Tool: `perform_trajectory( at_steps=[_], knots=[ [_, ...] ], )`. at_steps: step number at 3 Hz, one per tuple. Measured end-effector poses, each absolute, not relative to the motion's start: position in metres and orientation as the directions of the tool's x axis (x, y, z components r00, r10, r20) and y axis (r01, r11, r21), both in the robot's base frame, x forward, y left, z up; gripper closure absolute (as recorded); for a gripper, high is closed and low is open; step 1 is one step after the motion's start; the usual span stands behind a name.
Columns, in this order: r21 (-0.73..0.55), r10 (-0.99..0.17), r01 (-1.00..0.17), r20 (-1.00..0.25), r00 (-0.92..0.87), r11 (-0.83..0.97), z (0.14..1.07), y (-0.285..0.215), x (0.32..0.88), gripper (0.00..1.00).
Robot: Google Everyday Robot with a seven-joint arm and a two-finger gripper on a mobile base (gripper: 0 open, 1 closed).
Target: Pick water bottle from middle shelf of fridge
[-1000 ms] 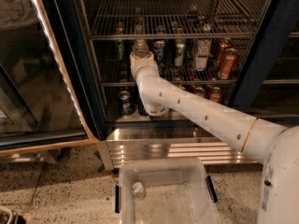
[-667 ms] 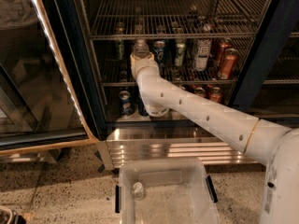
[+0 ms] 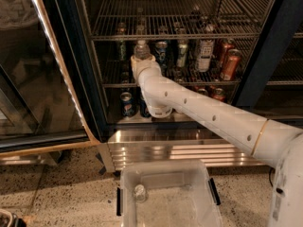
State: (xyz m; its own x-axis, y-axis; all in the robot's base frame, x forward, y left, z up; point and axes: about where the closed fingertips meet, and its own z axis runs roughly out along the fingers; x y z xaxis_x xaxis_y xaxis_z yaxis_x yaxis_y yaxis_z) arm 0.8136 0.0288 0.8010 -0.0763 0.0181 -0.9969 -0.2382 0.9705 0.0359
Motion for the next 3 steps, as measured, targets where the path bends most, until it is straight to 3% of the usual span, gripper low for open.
perform_trajectory(
  at_steps=[3],
  knots=[
    [0.101,0.058,-0.330,-0.989,-0.137,0.939,0.800,0.037,0.785,1.00]
  ],
)
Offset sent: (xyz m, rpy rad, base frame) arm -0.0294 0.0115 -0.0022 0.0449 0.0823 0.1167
